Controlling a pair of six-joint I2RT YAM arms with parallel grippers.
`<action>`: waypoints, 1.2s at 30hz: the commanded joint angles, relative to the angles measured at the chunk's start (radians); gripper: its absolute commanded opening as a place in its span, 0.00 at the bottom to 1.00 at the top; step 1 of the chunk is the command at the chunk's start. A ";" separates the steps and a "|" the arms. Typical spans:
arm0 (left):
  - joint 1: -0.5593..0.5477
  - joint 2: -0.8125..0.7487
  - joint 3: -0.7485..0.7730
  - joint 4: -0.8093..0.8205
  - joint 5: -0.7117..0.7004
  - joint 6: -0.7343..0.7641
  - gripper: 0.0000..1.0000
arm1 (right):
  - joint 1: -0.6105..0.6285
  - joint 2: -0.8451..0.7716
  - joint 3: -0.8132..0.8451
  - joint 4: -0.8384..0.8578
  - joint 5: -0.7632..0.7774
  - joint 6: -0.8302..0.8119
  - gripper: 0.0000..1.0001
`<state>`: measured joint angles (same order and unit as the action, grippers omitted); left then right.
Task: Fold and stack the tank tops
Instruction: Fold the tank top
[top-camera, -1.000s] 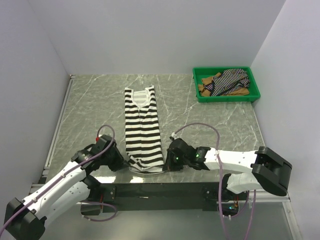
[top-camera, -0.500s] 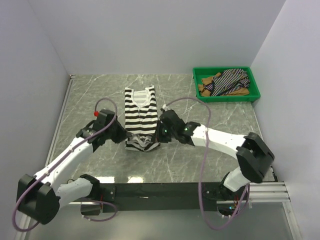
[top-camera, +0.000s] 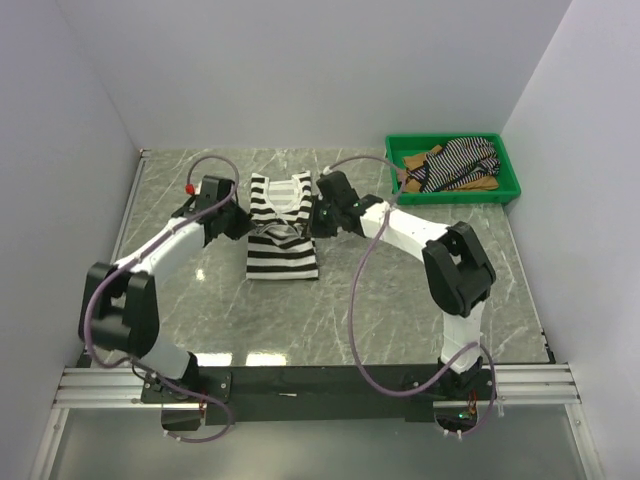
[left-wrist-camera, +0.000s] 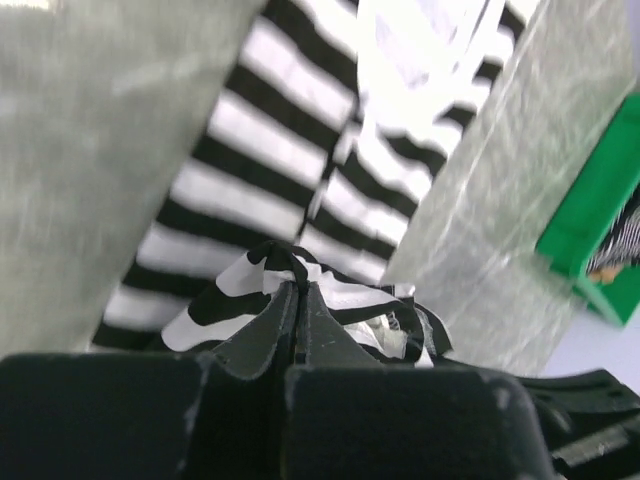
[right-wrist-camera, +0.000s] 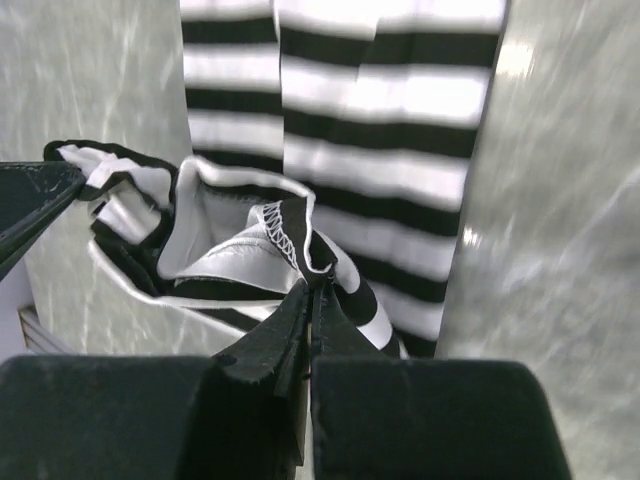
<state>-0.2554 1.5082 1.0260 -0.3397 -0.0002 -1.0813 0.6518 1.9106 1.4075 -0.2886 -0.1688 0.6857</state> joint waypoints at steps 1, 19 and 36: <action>0.037 0.073 0.103 0.080 0.012 0.047 0.01 | -0.035 0.068 0.109 -0.030 -0.034 -0.041 0.00; 0.107 0.164 0.172 0.171 0.059 0.090 0.57 | -0.092 0.136 0.298 -0.101 0.064 -0.118 0.52; -0.048 0.012 -0.237 0.287 0.065 -0.002 0.33 | 0.097 -0.029 -0.203 0.063 0.183 -0.025 0.28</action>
<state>-0.2943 1.5520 0.8219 -0.1154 0.0814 -1.0534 0.7628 1.9121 1.2526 -0.2893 -0.0147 0.6392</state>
